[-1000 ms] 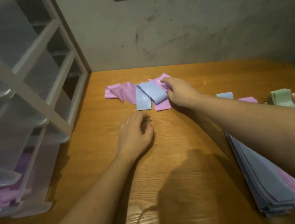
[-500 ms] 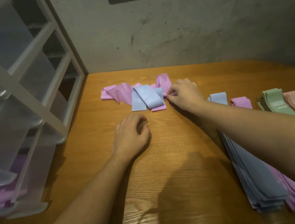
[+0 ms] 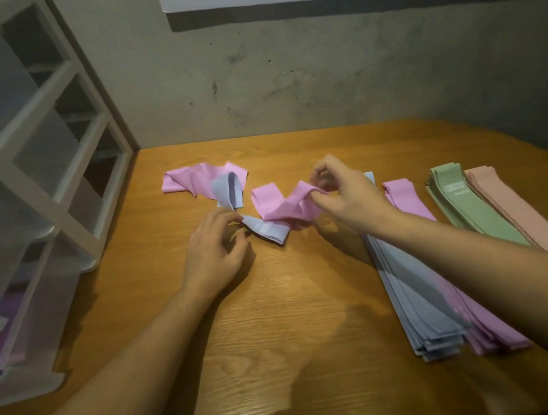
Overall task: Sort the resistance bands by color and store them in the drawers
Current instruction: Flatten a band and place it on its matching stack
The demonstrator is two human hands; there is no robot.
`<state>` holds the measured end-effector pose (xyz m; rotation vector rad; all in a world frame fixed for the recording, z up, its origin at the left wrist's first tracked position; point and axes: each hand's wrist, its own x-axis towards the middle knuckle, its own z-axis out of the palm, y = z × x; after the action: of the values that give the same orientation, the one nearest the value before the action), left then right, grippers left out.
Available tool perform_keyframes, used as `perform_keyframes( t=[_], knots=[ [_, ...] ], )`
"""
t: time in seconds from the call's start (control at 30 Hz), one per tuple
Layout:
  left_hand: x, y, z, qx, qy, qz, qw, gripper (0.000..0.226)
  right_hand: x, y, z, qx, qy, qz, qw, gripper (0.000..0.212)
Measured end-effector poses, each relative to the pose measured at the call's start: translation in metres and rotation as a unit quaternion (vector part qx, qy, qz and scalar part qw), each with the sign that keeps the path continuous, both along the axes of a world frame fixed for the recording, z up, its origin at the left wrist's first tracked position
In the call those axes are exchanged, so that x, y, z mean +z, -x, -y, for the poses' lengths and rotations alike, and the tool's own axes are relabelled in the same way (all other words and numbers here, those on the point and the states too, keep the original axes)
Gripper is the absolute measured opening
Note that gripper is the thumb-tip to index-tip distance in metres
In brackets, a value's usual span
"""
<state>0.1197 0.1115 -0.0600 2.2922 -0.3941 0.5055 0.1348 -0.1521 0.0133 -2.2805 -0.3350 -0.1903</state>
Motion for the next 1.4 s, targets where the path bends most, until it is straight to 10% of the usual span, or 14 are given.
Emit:
perform_keyframes(
  t=[0.43, 0.67, 1.4],
  knots=[
    [0.031, 0.057, 0.079, -0.12, 0.131, -0.075, 0.981, 0.07, 0.038, 0.058, 0.004, 0.067, -0.138, -0.065, 0.986, 0.021],
    [0.067, 0.078, 0.104, -0.154, 0.315, -0.208, 0.913, 0.019, 0.054, 0.077, 0.015, 0.03, -0.217, -0.051, 0.974, 0.028],
    [0.122, 0.09, 0.09, -0.227, 0.334, -0.32, 0.857, 0.013, 0.056, 0.104, 0.026, 0.095, -0.231, -0.191, 0.949, 0.033]
  ],
)
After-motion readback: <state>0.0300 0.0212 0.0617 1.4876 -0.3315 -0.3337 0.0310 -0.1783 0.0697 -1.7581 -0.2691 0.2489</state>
